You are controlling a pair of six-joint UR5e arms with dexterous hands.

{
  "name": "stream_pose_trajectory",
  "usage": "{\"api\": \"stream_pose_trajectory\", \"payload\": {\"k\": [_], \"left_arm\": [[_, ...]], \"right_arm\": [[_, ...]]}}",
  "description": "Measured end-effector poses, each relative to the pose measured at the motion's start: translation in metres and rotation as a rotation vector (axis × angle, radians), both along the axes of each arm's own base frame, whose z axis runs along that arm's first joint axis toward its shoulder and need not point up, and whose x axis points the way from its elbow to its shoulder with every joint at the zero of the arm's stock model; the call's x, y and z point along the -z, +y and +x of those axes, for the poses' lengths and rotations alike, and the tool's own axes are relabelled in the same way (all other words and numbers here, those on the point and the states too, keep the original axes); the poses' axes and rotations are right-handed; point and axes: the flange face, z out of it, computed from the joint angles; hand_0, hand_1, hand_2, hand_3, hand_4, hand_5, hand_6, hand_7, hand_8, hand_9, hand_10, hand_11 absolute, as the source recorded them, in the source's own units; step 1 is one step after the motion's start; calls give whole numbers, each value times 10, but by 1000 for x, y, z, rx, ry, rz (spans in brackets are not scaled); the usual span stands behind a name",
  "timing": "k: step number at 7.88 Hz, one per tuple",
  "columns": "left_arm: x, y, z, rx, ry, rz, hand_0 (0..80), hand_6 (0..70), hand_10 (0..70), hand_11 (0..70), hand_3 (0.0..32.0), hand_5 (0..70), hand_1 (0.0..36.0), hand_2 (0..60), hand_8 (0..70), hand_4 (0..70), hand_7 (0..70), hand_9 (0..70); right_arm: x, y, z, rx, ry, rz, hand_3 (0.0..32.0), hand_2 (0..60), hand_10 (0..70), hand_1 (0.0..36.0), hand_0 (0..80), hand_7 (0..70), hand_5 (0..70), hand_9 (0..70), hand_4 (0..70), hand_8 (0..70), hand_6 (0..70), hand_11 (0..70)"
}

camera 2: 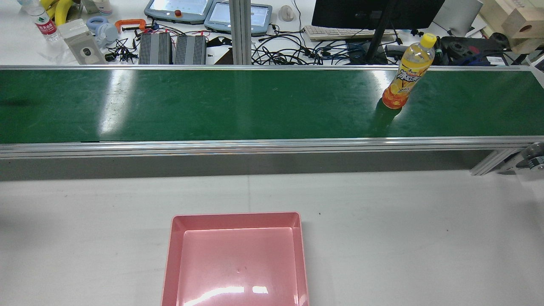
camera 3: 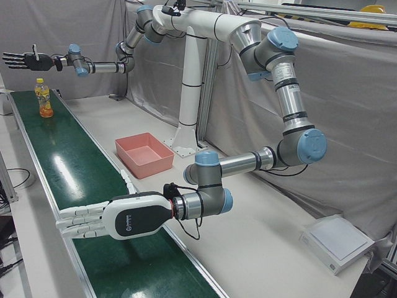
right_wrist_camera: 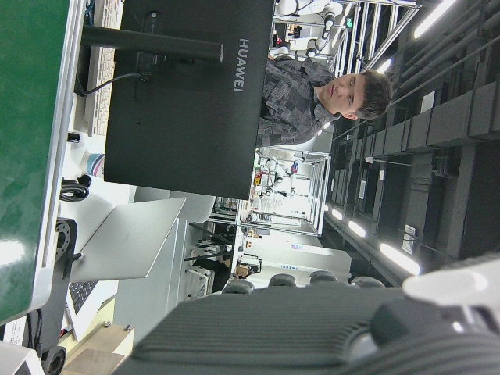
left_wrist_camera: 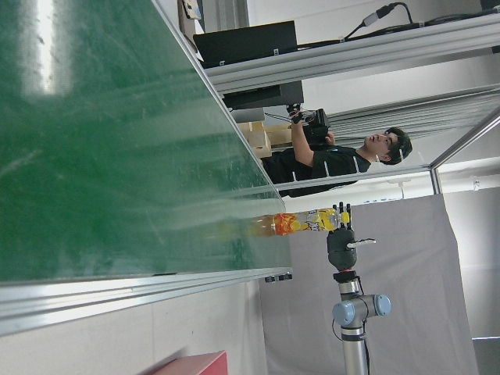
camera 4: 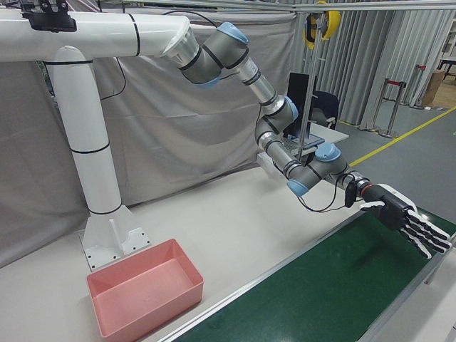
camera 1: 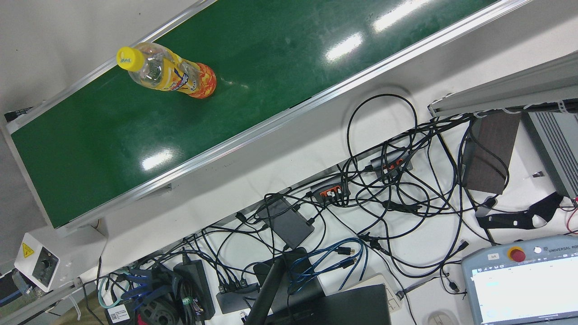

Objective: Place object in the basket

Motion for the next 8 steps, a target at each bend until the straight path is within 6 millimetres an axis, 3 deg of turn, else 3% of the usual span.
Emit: {"api": "stream_pose_trajectory", "payload": {"k": [8], "left_arm": [[7,0,0,-1,10,13,464,0,56,96,0,47,100,0,0,0,0,0]], "right_arm": [[0,0,0,0,0,1,0,0,0,0,0,0,0,0,0,0,0,0]]}}
